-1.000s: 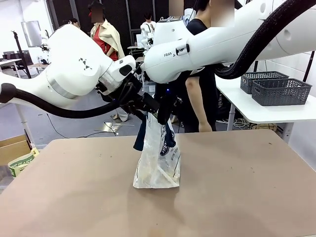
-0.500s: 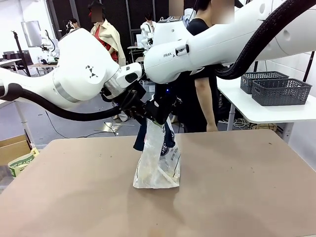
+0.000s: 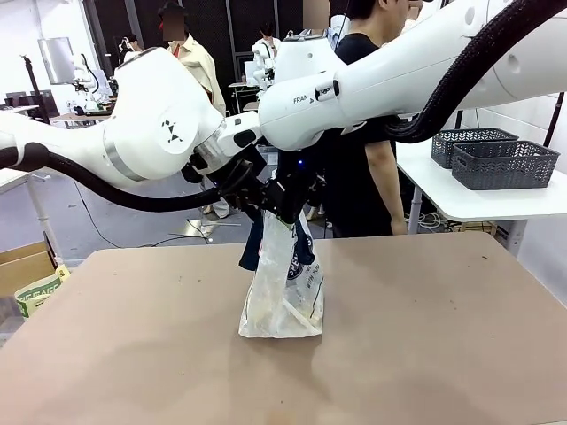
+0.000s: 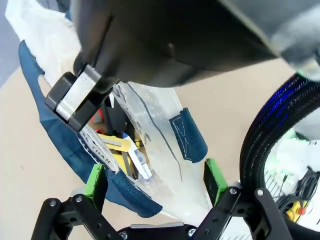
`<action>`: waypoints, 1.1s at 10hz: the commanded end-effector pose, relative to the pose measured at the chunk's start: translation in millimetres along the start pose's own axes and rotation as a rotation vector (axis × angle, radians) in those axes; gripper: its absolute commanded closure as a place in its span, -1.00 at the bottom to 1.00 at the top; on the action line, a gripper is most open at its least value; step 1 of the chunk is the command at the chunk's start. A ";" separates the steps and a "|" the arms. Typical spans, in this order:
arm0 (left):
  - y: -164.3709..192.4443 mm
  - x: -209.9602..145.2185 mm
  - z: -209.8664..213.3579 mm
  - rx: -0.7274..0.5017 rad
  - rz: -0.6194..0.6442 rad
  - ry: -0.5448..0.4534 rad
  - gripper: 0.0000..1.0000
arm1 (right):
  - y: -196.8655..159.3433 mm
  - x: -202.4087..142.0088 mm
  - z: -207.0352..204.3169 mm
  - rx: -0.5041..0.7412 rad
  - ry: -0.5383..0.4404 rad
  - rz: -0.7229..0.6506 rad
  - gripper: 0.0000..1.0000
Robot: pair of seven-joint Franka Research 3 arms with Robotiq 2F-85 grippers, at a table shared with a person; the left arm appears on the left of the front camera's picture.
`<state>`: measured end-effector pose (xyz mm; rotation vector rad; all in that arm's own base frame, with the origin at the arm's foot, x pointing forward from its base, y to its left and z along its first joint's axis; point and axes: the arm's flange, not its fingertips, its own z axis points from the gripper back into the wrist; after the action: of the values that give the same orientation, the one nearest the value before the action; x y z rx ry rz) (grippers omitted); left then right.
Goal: Transfer purchased items from the store into the shopping bag.
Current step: Move the Reusable shopping bag to the right side of the table.
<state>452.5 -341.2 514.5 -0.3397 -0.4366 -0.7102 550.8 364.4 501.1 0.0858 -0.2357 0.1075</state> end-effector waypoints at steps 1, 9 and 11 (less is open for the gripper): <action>-2.9 11.8 -5.3 0.037 0.009 0.004 -1.00 | 3.3 3.6 -3.9 0.038 0.000 -0.019 1.00; -0.1 9.3 -4.2 0.039 0.029 -0.030 1.00 | 2.3 3.7 -4.0 0.044 0.001 -0.020 1.00; 2.9 5.1 -0.2 0.014 0.039 -0.045 1.00 | 1.8 4.2 -4.0 0.047 0.002 -0.021 1.00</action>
<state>460.0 -345.2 514.4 -0.3173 -0.4532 -0.6908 556.5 359.0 500.0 0.0887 -0.2427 0.0948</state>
